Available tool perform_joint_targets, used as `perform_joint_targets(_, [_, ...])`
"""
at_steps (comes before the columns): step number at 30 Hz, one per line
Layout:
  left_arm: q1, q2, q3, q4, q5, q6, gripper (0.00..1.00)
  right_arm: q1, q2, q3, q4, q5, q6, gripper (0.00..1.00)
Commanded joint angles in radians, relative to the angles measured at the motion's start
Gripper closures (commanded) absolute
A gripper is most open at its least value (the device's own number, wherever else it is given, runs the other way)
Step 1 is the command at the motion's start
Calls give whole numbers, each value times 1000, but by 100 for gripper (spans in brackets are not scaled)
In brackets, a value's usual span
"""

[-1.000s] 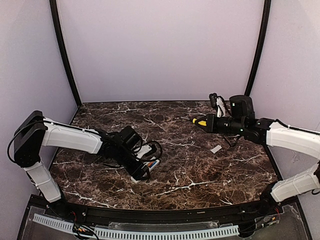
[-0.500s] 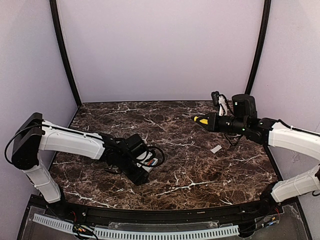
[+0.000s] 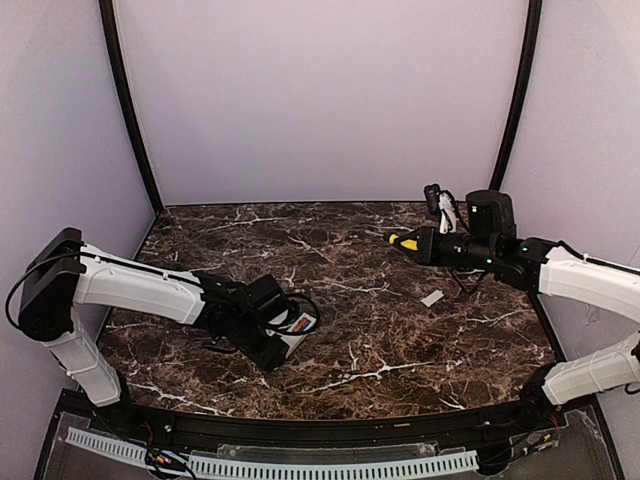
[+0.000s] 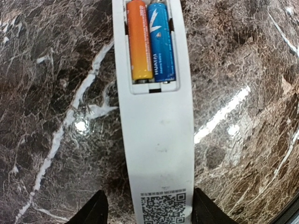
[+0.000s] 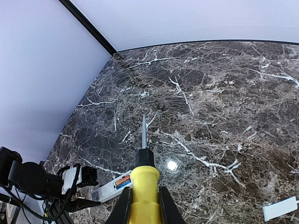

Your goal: Unload the batteries from the remote control

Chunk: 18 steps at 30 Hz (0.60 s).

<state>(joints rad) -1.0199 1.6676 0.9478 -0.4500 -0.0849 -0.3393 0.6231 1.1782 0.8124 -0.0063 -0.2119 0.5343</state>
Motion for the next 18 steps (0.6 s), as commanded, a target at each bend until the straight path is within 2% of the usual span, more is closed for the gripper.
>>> perform_joint_targets(1, [-13,-62,-52,58,-25,-48,40,-7,-25,-12,14,0,3,100])
perform_joint_targets(8, [-50,-88,-141,213,-66,-43,40,-7,-19,-9,15,-4,3,100])
perform_joint_targets(18, [-78,-85,-199,324,-114,-51,44,-6,-25,-16,14,-3,9,100])
